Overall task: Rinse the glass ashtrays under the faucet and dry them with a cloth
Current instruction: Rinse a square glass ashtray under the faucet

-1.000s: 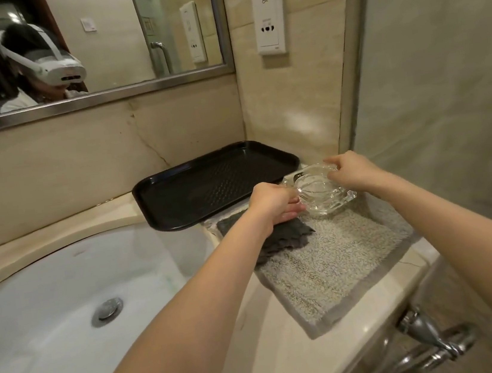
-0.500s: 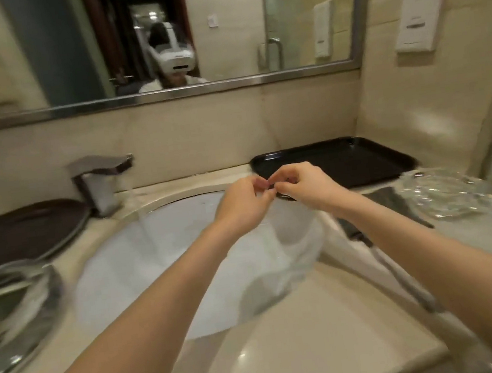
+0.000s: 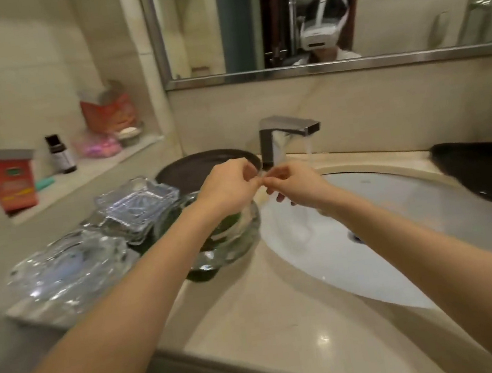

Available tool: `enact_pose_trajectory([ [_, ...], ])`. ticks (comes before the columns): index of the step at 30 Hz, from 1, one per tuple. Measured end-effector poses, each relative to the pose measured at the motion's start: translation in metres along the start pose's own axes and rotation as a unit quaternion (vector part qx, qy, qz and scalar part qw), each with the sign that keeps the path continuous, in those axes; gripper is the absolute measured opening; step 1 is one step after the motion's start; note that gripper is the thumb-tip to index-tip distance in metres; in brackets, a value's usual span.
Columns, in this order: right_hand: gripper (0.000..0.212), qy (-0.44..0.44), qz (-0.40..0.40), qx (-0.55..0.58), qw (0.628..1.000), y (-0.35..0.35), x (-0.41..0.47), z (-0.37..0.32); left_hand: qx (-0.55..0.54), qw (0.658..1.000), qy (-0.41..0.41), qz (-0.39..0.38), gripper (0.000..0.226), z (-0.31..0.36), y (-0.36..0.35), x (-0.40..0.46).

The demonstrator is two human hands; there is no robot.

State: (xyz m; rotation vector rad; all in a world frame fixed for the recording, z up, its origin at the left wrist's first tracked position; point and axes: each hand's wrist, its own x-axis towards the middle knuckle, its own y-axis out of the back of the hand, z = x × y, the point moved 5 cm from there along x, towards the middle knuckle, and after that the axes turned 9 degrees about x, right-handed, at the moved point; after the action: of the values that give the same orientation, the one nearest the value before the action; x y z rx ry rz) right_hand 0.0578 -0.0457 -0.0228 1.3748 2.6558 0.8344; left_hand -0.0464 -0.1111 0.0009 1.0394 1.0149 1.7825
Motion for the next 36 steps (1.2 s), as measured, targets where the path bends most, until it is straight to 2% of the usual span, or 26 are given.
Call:
enact_pose_trajectory([
  [4, 0.021, 0.011, -0.016, -0.038, 0.999, -0.039, 0.016, -0.008, 0.034, 0.997, 0.064, -0.025, 0.036, -0.056, 0.007, -0.003],
  [8, 0.022, 0.037, -0.017, -0.037, 0.998, -0.060, 0.037, -0.026, 0.061, 0.990, 0.126, 0.002, 0.050, -0.107, 0.033, -0.002],
  [11, 0.023, 0.051, -0.049, -0.041, 0.997, -0.084, 0.059, -0.041, 0.100, 0.978, 0.182, 0.026, 0.060, -0.147, 0.052, -0.002],
  [15, 0.026, 0.057, -0.089, -0.077, 0.991, -0.120, 0.089, -0.051, 0.125, 0.963, 0.238, -0.011, 0.067, -0.190, 0.057, -0.002],
  [22, 0.037, -0.002, -0.160, -0.138, 0.977, -0.161, 0.133, -0.041, 0.088, 0.947, 0.310, -0.003, 0.052, -0.228, 0.064, 0.002],
  [26, 0.027, 0.006, -0.202, -0.118, 0.972, -0.175, 0.133, -0.039, 0.005, 0.948, 0.319, -0.014, 0.039, -0.233, 0.057, 0.009],
  [30, 0.026, 0.020, -0.154, -0.119, 0.981, -0.171, 0.135, -0.041, -0.117, 0.937, 0.326, 0.033, 0.032, -0.228, 0.059, 0.010],
  [34, 0.031, 0.041, -0.097, -0.045, 0.993, -0.133, 0.131, -0.059, -0.178, 0.931, 0.305, 0.091, 0.018, -0.201, 0.074, 0.020],
  [36, 0.027, 0.043, -0.063, 0.014, 0.997, -0.102, 0.124, -0.066, -0.253, 0.919, 0.288, 0.096, 0.014, -0.175, 0.079, 0.029],
])
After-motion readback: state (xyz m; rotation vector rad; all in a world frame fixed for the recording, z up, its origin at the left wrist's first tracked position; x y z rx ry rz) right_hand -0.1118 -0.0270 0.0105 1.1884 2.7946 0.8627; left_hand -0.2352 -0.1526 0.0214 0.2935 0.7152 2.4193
